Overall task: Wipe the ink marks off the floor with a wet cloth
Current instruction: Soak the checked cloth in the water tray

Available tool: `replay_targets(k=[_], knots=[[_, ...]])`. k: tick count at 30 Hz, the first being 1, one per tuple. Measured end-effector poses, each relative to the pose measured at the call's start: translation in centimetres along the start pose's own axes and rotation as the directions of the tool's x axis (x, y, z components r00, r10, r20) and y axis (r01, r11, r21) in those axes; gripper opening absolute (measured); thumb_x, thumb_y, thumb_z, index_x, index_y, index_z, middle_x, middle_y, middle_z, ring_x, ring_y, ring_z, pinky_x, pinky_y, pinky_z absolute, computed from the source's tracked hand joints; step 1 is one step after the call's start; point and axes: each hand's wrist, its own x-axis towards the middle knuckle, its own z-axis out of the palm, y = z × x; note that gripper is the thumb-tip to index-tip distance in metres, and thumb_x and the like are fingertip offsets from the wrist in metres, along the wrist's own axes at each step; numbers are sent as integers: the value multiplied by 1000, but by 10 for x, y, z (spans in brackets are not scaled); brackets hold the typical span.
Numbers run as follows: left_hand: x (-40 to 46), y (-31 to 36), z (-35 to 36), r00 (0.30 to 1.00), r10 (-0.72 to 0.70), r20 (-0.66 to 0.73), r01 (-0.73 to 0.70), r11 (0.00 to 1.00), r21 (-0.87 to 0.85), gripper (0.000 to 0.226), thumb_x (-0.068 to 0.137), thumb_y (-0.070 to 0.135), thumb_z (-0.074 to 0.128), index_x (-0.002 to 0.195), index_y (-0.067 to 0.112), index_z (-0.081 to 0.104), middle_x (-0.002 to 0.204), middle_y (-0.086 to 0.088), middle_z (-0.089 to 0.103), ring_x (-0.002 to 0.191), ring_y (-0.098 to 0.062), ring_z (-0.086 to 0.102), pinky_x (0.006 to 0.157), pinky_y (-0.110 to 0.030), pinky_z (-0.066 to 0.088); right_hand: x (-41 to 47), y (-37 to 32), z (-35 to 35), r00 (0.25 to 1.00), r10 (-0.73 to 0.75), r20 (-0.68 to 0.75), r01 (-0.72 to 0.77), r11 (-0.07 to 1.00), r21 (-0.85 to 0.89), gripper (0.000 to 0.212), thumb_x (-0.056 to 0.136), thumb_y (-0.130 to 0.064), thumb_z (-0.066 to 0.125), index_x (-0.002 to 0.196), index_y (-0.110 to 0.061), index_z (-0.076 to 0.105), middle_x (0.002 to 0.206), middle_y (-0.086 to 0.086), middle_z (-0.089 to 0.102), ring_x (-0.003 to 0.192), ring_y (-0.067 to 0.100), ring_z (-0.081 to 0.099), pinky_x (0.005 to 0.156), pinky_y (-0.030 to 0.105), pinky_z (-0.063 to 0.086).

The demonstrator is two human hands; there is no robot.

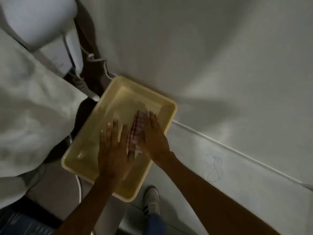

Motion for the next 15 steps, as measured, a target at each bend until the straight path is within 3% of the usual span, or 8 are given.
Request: replay_targets(k=[4,6,9,11,13,15], knots=[[7,-27,45,996,-85,-5,85,996,-13,69,107,44,30,168,12,35,176,-26,27,164,-45,23,134,-63,18,45,7,57,987,154,36,-148,981,-124,83,108,-43,43,169,-14,-6,177,17,-16,164,39,-18,134,58,-9],[6,-29,57,993,-117,25,118,991,-69,67,109,43,30,169,13,34,178,-24,23,166,-43,16,135,-62,14,49,12,76,991,130,-27,-132,980,-148,87,105,-39,49,168,-16,-5,176,18,-18,163,40,-21,132,61,-13],[5,-23,57,990,-133,43,137,986,-94,67,109,42,29,170,14,31,179,-22,18,168,-41,9,137,-62,10,49,18,72,992,89,-91,-95,994,-56,92,89,-7,62,168,-17,15,179,16,-6,165,39,-14,133,62,-4],[5,-7,47,991,-135,26,137,983,-126,67,110,42,29,170,14,30,180,-21,16,168,-40,7,137,-61,9,48,17,56,995,68,-72,-66,997,37,90,85,9,60,165,-16,27,179,14,1,165,37,-10,135,58,6],[1,13,31,987,-155,-49,144,974,-174,65,112,43,28,171,15,29,181,-19,14,168,-36,2,138,-57,4,38,10,34,995,-7,-102,22,989,148,83,88,16,55,163,-13,34,179,13,6,165,36,-11,135,56,11],[-8,37,13,977,-166,-132,132,963,-233,64,114,45,26,172,17,25,182,-17,12,169,-30,-5,139,-49,-3,16,10,12,955,-139,-260,185,969,162,76,91,15,51,161,-12,39,177,13,15,165,37,-8,135,60,13]])
